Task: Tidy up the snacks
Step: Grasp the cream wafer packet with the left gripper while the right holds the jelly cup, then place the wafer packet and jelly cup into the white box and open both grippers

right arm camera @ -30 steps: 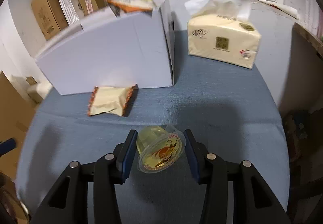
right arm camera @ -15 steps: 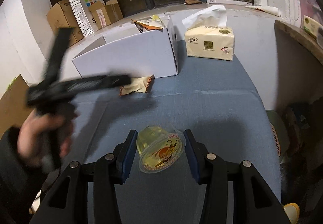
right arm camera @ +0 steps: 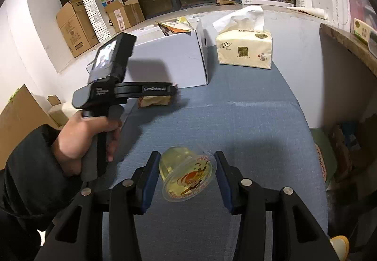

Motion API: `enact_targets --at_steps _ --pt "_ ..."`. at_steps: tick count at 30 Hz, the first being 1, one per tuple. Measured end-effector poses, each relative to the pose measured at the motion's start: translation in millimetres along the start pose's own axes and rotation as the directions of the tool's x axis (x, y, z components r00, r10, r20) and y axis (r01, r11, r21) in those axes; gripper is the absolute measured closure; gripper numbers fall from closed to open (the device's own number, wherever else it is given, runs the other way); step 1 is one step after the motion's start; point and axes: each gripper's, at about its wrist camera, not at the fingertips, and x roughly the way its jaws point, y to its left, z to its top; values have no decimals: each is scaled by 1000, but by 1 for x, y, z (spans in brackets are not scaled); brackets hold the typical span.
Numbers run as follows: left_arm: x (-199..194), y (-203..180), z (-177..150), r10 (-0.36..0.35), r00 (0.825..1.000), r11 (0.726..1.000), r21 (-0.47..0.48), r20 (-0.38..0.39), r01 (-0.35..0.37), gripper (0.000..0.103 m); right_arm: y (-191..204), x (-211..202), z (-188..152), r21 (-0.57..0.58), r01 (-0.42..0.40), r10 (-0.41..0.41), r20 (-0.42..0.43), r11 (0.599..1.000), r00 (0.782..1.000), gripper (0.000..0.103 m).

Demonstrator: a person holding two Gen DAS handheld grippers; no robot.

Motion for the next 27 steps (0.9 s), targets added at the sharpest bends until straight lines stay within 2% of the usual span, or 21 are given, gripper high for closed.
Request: enact_targets --at_steps 3,7,11,14,18,23,27 --pt "-15 7 -5 -14 999 1000 10 31 14 34 -2 2 1 10 -3 3 -3 1000 1000 53" --pt "-54 15 -21 -55 994 998 31 94 52 34 3 2 3 -8 -5 5 2 1000 1000 53" --pt "-107 21 -32 -90 982 995 59 169 81 34 11 5 13 -11 -28 28 14 1000 1000 53" --pt "-145 35 -29 -107 964 994 47 242 98 35 23 12 34 -27 -57 58 30 998 998 53" --pt "-183 46 -2 -101 936 994 72 337 82 35 41 23 76 -65 -109 114 66 992 991 53" --pt "-192 59 48 -105 917 994 76 385 82 36 61 41 134 -118 -117 129 100 986 987 53" --pt "-169 70 90 -123 923 992 73 363 104 37 68 62 189 -109 -117 131 124 987 984 53"
